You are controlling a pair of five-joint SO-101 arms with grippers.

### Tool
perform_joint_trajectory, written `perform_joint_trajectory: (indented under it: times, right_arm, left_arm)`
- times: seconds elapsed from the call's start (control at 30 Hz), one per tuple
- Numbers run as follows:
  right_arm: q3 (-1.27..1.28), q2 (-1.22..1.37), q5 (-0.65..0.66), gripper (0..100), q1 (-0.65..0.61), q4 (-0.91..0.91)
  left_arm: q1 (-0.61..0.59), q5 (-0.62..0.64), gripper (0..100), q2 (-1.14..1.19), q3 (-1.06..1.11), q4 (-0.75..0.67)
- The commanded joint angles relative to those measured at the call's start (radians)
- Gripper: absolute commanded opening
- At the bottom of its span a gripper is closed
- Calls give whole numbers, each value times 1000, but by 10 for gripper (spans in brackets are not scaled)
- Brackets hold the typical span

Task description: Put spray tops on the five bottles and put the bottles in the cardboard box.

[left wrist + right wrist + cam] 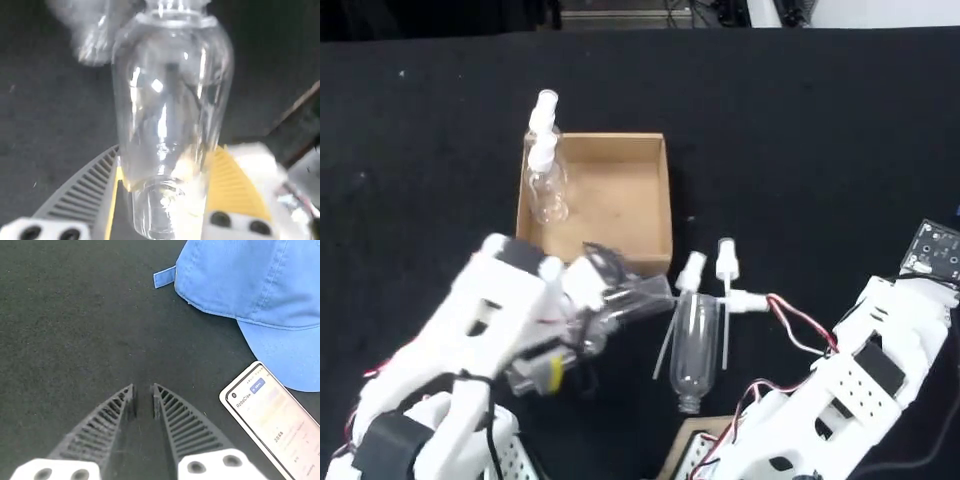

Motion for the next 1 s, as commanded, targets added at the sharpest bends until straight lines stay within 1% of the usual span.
perform_joint_trajectory:
  times: [0.0,0.1,0.27,0.4,0.53,0.57,0.67,0.73,0.83,0.9,0.97]
  right_arm:
    - [-61,-19,0,44,-6,40]
    - [-61,-19,0,44,-49,74]
    - [-68,-19,0,44,-103,130]
    - [-68,-19,-2,44,-137,144]
    - [-70,-21,-2,44,-164,163]
    - [-77,-21,-2,44,-175,181]
    - [-110,-21,-5,44,-233,262]
    - [-139,-21,-54,44,-287,307]
    - [-176,-21,-135,44,-388,347]
    - [-179,-21,-163,45,-468,353]
    - [-163,-13,-176,45,-546,350]
  left_arm:
    - [-173,-245,181,-6,-131,158]
    - [-255,-390,181,-6,-154,206]
    - [-453,-545,181,-6,-171,201]
    - [-684,-649,181,-5,-229,201]
    - [-931,-712,181,8,-312,196]
    - [-989,-717,181,8,-318,173]
    - [-1145,-669,181,9,-311,74]
    - [-1227,-609,181,17,-265,-21]
    - [-1316,-477,181,61,-199,-212]
    - [-1374,-374,181,117,-174,-341]
    - [-1431,-298,181,187,-170,-436]
